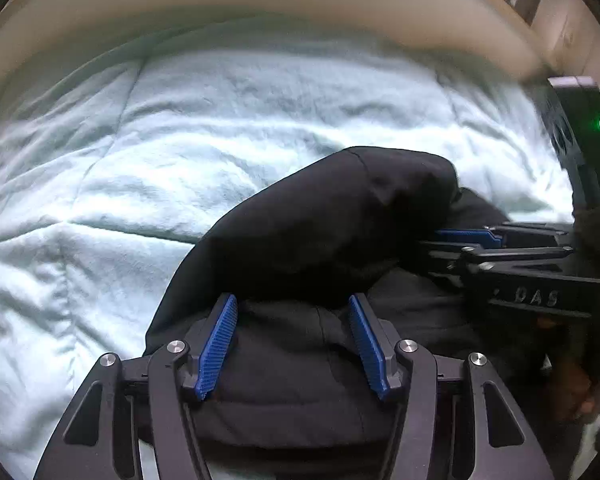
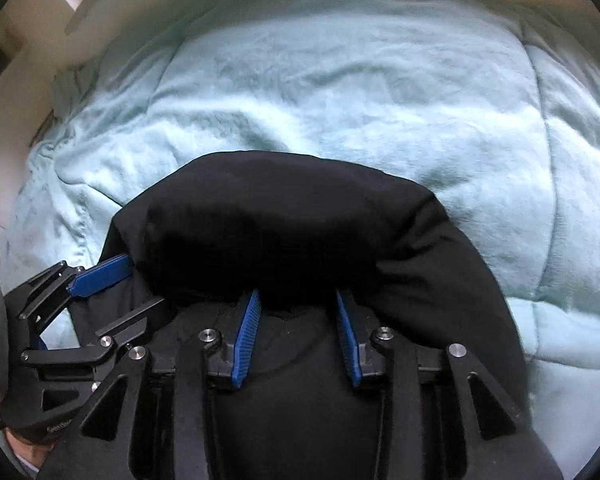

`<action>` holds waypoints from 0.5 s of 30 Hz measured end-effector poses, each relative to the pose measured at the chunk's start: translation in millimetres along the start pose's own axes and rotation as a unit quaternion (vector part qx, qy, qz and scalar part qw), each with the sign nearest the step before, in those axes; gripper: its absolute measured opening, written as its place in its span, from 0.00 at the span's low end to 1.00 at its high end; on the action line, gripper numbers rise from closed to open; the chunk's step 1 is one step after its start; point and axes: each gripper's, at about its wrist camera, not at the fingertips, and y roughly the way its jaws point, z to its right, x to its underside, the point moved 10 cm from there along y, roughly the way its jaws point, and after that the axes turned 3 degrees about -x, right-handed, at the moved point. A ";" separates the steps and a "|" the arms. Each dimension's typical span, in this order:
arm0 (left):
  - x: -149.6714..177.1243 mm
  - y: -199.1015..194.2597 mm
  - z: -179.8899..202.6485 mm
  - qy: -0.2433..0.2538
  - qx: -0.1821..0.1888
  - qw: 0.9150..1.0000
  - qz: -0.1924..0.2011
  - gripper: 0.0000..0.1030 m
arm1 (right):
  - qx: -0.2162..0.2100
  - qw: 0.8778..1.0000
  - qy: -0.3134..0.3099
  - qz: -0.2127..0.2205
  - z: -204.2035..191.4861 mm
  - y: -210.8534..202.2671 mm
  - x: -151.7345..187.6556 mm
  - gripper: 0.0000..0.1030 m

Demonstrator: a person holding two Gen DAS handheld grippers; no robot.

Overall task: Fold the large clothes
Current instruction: 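Fold the held hood down onto the jacket body with both grippers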

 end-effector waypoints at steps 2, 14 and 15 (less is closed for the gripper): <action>2.1 -25.6 -5.5 -0.013 0.022 1.000 0.014 0.57 | -0.010 1.000 -0.004 0.014 -8.4 -28.9 -3.1 0.36; 54.7 -10.7 -10.9 -0.026 0.054 0.996 -0.059 0.58 | 0.005 0.999 0.005 -0.047 50.9 -49.7 98.1 0.36; 55.7 -8.0 -9.3 -0.022 0.051 0.997 -0.061 0.58 | -0.001 0.999 0.013 -0.045 53.1 -45.1 97.7 0.35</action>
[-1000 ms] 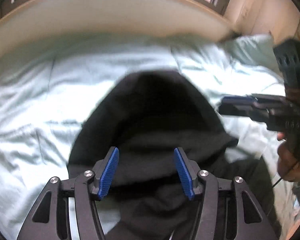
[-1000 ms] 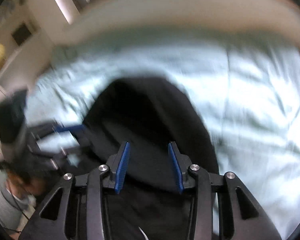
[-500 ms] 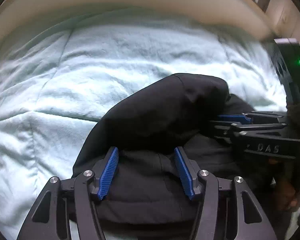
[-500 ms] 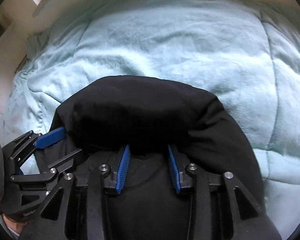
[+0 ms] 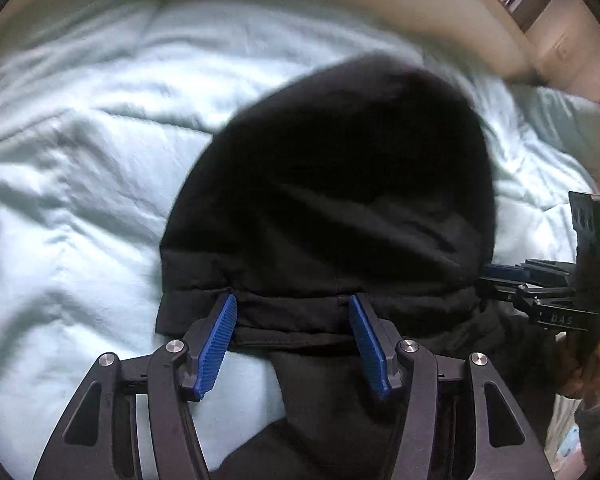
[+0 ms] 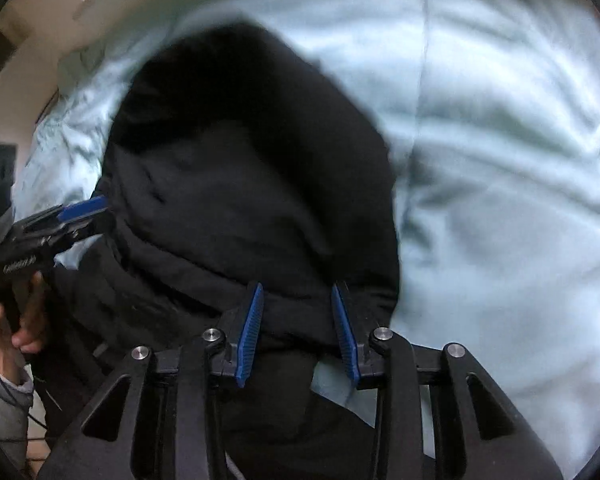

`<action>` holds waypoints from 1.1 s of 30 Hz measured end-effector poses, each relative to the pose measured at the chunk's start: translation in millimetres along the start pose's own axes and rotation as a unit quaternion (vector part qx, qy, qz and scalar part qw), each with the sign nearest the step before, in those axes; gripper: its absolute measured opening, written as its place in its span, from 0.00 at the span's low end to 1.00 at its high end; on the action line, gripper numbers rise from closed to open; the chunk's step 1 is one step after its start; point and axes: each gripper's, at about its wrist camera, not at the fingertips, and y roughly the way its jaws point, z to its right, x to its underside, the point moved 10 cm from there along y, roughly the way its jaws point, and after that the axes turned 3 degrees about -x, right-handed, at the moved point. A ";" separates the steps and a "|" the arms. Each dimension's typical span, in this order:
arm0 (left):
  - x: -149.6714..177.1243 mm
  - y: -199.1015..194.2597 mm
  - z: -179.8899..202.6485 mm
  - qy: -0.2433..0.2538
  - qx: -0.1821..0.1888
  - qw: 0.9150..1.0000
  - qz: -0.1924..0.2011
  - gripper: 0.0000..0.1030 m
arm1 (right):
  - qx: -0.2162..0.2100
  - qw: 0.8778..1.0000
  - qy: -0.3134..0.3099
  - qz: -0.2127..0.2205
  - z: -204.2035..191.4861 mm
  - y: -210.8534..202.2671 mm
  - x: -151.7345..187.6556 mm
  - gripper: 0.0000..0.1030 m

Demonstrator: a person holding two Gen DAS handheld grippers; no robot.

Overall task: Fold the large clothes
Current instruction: 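Fold the held hood down onto the jacket body with both grippers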

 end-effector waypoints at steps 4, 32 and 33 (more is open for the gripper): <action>-4.0 -18.5 2.3 0.008 0.011 1.000 0.022 0.58 | -0.014 1.000 0.010 0.010 -0.4 -11.8 -4.8 0.36; -77.5 -9.5 -31.9 0.005 0.204 0.978 -0.045 0.66 | -0.159 0.987 0.029 0.012 31.1 -5.2 -68.1 0.53; -75.4 -4.3 -27.6 0.013 0.192 0.980 -0.048 0.66 | -0.163 0.986 0.025 0.003 24.7 1.6 -68.8 0.46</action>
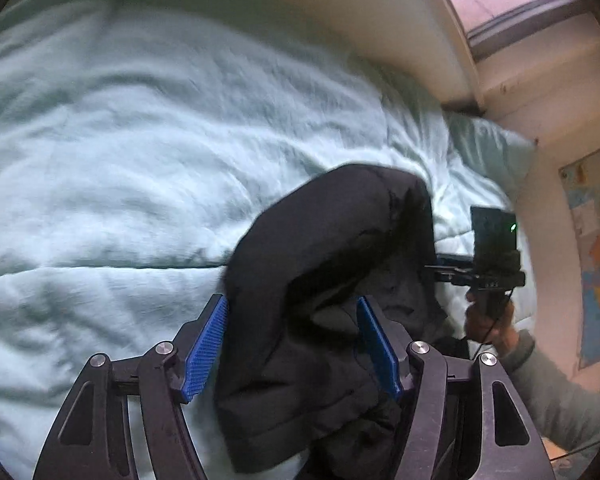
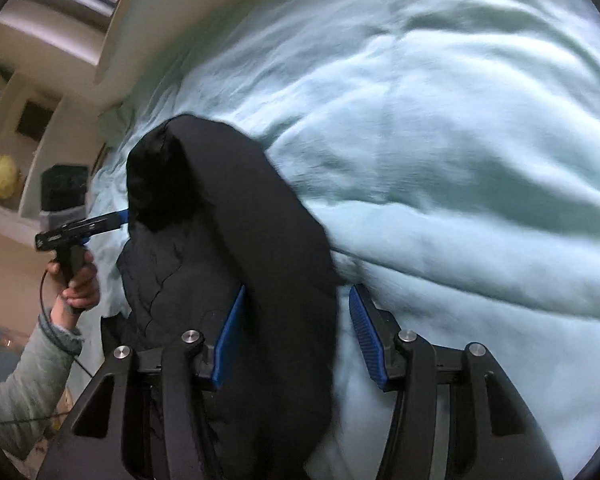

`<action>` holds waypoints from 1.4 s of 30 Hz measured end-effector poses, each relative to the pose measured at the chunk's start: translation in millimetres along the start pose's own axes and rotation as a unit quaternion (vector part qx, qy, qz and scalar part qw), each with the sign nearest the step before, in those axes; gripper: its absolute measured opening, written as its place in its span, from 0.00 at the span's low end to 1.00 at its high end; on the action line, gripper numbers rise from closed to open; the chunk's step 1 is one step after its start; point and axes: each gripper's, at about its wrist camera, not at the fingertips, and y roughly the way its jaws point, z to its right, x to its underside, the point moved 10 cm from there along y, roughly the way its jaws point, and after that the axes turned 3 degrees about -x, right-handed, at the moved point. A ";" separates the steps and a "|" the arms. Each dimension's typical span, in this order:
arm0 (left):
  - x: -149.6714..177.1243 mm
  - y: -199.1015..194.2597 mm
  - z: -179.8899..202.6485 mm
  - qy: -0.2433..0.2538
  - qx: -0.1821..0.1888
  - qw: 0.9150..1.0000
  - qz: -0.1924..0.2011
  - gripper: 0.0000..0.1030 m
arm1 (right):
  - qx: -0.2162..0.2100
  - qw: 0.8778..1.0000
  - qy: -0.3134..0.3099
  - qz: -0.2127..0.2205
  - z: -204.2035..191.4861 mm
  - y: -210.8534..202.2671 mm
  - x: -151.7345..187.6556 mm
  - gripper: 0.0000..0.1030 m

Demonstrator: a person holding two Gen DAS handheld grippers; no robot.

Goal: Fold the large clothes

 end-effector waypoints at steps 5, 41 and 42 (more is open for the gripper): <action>13.0 5.4 22.0 0.064 -0.087 0.994 0.008 0.28 | 0.055 0.997 -0.062 0.010 -31.4 -3.8 -1.0 0.20; 312.6 -194.5 143.1 0.035 -0.226 0.966 0.121 0.18 | 0.203 0.971 -0.048 0.120 -174.8 -181.3 291.4 0.29; 293.4 -201.4 152.4 0.036 -0.207 0.968 0.137 0.22 | 0.191 0.970 -0.055 0.139 -187.9 -188.2 273.7 0.29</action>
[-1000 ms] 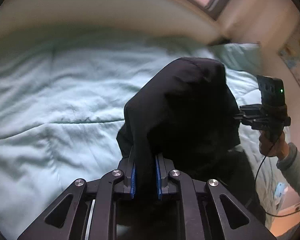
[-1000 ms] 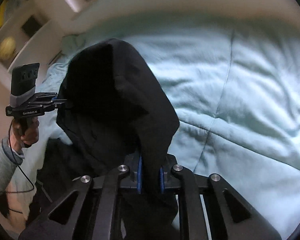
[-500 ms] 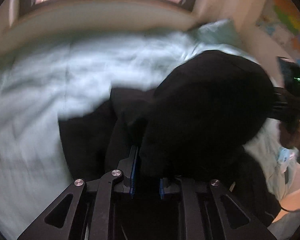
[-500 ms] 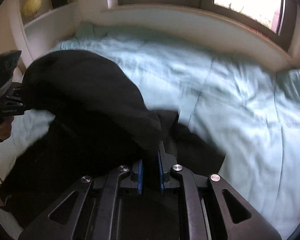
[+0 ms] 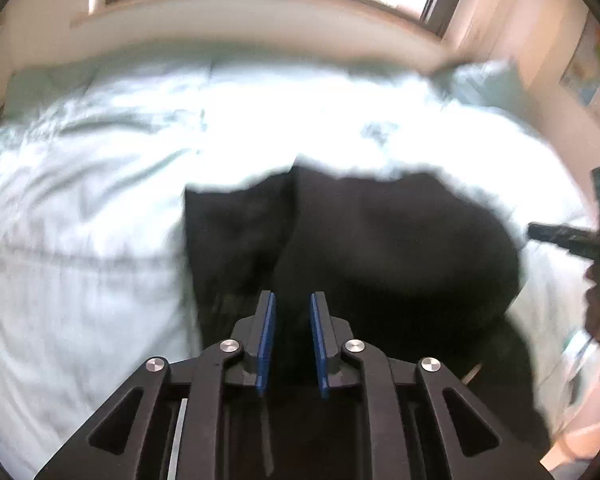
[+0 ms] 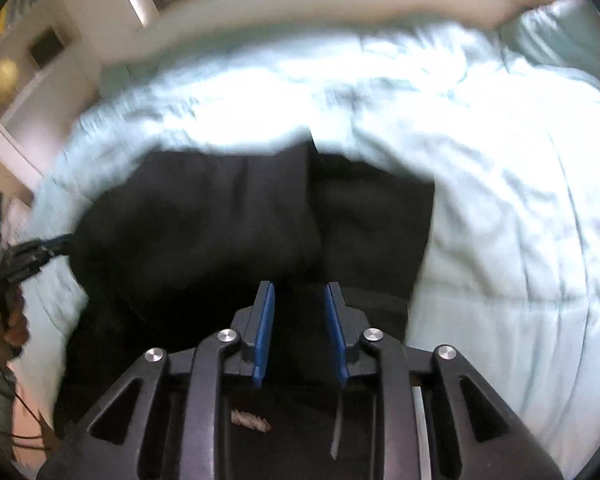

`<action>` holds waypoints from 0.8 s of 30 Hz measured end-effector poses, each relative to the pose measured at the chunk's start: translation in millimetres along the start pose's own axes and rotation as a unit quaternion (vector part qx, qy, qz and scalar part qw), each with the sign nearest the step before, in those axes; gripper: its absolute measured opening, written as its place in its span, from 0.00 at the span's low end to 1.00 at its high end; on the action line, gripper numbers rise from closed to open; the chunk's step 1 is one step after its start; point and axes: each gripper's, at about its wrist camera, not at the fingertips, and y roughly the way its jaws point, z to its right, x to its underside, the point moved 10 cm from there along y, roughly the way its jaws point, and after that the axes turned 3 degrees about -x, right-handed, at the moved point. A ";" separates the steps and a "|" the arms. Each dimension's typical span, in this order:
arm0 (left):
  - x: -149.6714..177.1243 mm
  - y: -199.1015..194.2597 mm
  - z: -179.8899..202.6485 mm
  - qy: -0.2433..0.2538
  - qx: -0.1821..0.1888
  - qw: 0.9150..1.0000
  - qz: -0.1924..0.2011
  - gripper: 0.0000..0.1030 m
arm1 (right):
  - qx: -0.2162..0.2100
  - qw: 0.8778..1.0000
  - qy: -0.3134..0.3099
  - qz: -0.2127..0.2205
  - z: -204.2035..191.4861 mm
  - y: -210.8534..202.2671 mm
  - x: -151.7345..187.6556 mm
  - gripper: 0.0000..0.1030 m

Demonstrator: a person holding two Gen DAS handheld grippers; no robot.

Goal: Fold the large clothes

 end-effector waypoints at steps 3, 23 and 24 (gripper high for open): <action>-45.6 2.4 18.0 -0.020 0.044 0.999 0.017 0.52 | -0.040 0.999 0.016 0.020 -24.7 5.8 -44.1 0.34; 96.1 116.1 50.0 -0.026 0.074 0.984 -0.161 0.53 | -0.059 0.986 0.025 -0.156 -55.8 148.9 125.1 0.39; 92.4 110.1 51.6 -0.020 0.070 0.985 -0.157 0.53 | -0.058 0.986 0.018 -0.155 -55.8 142.6 124.9 0.39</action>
